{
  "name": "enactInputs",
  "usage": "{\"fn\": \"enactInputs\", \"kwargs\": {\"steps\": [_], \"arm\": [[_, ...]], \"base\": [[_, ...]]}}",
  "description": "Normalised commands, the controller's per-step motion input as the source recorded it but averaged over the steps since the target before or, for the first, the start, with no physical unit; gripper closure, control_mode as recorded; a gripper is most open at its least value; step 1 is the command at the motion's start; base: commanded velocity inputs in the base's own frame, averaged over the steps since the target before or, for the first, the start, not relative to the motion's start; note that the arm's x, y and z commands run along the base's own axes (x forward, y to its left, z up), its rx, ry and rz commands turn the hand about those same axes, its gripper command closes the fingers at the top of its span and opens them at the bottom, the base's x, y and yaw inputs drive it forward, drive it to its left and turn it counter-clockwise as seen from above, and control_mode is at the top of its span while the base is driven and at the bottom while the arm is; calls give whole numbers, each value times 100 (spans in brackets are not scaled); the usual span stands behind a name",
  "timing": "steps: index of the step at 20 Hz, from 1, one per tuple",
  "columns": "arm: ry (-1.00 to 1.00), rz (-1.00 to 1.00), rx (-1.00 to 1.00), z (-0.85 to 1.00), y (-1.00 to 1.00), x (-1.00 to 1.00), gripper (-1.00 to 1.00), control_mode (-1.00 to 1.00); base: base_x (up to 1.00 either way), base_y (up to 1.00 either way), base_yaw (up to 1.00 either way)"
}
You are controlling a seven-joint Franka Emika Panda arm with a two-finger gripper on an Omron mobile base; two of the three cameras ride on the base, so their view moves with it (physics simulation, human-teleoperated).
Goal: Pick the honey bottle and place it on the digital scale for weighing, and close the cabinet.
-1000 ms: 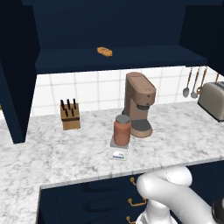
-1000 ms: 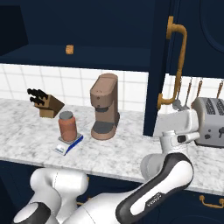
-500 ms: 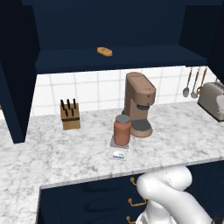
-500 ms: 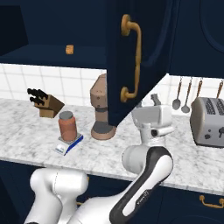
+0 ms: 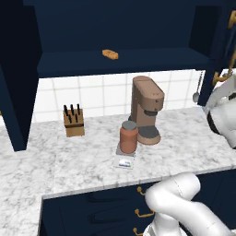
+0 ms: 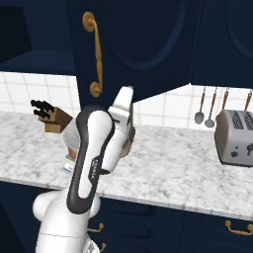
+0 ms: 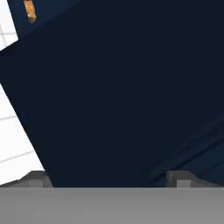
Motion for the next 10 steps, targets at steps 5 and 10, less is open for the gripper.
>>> {"fn": "enactInputs", "kwargs": {"steps": [5,10], "arm": [[11,-11,-21,74,72,34,-100,-100],[0,-1,-15,24,78,49,-100,-100]], "base": [[0,0,0],[0,0,0]]}}
